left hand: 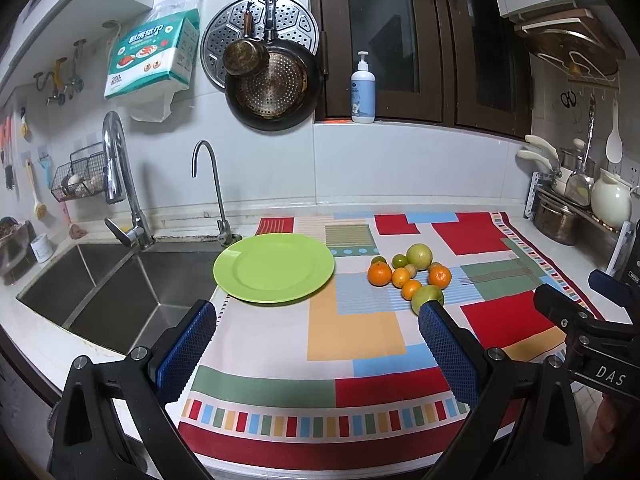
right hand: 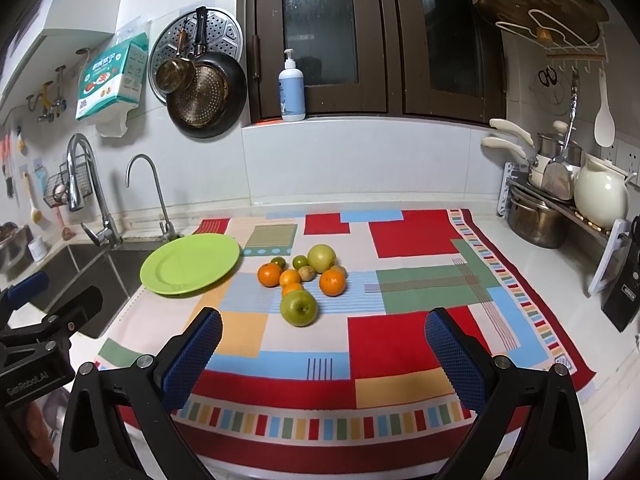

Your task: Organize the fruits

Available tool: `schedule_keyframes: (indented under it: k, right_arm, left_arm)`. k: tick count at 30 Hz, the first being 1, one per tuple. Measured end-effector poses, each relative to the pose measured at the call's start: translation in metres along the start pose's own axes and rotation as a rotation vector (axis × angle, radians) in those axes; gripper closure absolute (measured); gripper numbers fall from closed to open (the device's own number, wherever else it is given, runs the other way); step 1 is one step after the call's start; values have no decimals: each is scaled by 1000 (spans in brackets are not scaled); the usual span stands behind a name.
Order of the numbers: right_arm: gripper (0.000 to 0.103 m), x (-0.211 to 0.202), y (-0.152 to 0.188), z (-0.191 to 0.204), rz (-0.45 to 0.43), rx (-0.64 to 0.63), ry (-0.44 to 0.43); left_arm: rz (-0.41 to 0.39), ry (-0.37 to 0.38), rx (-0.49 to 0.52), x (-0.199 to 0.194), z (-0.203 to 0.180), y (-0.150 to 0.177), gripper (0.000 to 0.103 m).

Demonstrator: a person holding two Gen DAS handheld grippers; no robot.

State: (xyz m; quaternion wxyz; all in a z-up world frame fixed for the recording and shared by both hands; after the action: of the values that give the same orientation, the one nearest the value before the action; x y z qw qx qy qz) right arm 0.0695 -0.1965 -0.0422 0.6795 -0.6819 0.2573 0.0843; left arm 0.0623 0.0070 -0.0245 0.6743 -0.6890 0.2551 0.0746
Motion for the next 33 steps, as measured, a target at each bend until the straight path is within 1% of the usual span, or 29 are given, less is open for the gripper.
schedule_keyframes:
  k: [16,33]
  right_arm:
    - [0,-5,-4,2,-20,3,-11]
    - [0,-7,-8,3,-28,4,-9]
  left_arm:
    - [-27,10,6,-5,-1,-4,0]
    - [-28,16,5,-6,0,-7,0]
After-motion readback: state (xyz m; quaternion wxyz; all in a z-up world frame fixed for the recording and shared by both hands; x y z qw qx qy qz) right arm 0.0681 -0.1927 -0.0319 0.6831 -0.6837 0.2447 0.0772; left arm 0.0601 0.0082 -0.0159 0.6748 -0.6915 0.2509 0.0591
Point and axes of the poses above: each gripper's, at about its wrist camera, not at the fingertips, and x roughly the way its jaws point, z to its left, y to its underside, the point moved 8 cm from there along x, roughly the way its jaws point, and after that the axes turned 14 degrees about y, right-handed, at the moved point
